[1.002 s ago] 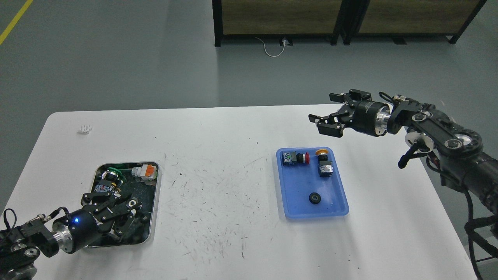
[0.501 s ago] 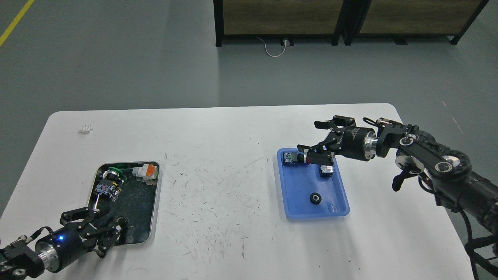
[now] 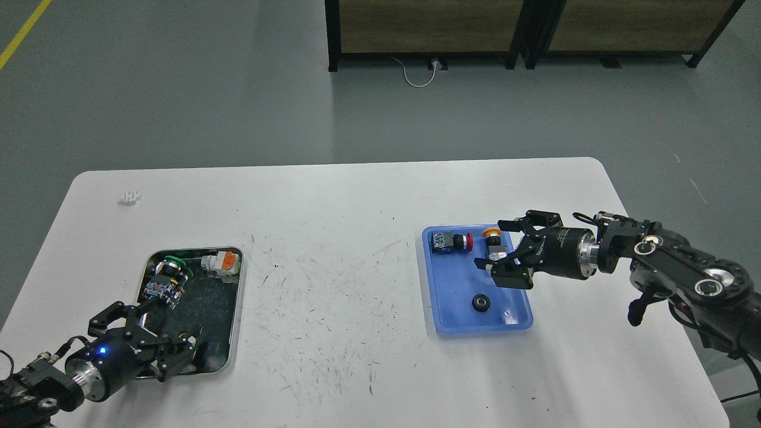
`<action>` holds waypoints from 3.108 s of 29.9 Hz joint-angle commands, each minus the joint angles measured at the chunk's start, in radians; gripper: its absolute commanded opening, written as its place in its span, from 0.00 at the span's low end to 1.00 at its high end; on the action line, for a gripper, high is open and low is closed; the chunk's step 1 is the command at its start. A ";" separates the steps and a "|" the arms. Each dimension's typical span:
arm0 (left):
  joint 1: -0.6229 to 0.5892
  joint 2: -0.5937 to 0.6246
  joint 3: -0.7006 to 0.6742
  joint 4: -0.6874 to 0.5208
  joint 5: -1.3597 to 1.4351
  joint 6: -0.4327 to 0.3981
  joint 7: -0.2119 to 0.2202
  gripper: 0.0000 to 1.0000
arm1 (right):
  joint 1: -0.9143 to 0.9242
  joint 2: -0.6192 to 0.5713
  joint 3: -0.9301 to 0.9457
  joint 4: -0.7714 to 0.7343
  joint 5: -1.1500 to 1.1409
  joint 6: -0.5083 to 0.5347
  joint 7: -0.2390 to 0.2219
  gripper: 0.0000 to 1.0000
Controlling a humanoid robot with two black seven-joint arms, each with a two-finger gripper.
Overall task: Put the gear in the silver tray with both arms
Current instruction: 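Reach the right gripper to the second black gear in the blue tray, then grasp the second gear with the right gripper, then carry the gear out and set it on the table between the trays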
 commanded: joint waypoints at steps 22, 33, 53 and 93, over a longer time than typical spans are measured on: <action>-0.001 0.006 -0.100 0.038 -0.012 0.029 0.002 0.98 | -0.032 0.013 -0.166 -0.007 -0.089 0.000 0.012 0.99; -0.001 0.009 -0.100 0.035 -0.012 0.042 -0.002 0.98 | -0.037 0.053 -0.157 -0.053 -0.096 0.000 0.018 0.91; -0.001 0.012 -0.100 0.035 -0.012 0.043 -0.002 0.98 | -0.035 0.089 -0.144 -0.101 -0.095 0.000 0.014 0.67; -0.003 0.020 -0.154 0.033 -0.016 0.066 0.040 0.98 | 0.170 0.277 -0.242 -0.068 -0.105 0.000 0.008 0.30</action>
